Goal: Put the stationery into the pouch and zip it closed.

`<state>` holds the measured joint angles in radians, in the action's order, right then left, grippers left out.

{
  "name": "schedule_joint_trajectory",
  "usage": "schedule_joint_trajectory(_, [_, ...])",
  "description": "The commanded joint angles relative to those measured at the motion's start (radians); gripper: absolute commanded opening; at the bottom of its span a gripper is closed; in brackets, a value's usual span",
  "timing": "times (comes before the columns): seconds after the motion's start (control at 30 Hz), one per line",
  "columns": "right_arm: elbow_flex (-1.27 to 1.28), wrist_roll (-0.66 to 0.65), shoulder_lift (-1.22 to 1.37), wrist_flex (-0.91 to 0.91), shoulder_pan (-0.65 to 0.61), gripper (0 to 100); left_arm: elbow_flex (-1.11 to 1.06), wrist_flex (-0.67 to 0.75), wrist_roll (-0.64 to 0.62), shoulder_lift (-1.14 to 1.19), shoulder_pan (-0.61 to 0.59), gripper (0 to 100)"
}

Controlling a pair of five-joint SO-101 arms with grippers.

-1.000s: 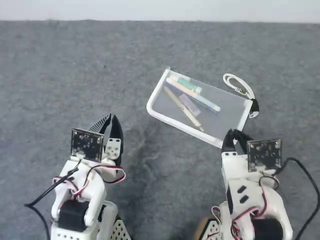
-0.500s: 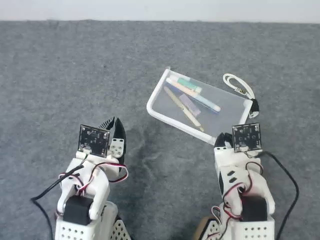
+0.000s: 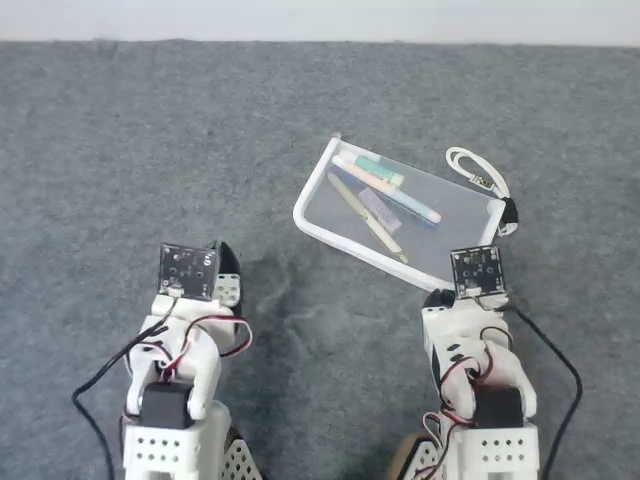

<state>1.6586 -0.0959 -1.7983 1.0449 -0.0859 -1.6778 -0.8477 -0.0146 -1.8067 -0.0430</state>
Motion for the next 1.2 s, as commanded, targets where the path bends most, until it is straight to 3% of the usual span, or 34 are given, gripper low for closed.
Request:
schedule_joint_trajectory(0.0, [0.026, -0.012, -0.016, -0.012, 0.002, 0.6, -0.007, 0.031, 0.011, -0.014, -0.037, 3])
schedule_joint_trajectory(0.37, [0.026, -0.017, -0.016, 0.179, 0.002, 0.6, -0.007, -0.107, 0.009, -0.011, -0.031, 3])
schedule_joint_trajectory(0.57, [0.026, -0.018, -0.015, 0.263, 0.004, 0.6, -0.007, -0.324, 0.009, -0.011, -0.031, 2])
schedule_joint_trajectory(0.73, [0.026, -0.018, -0.015, 0.265, 0.004, 0.6, -0.007, -0.41, 0.009, -0.011, -0.037, 2])
schedule_joint_trajectory(1.17, [0.026, -0.012, -0.015, 0.266, -0.001, 0.6, -0.007, -0.413, 0.003, -0.012, -0.038, 2])
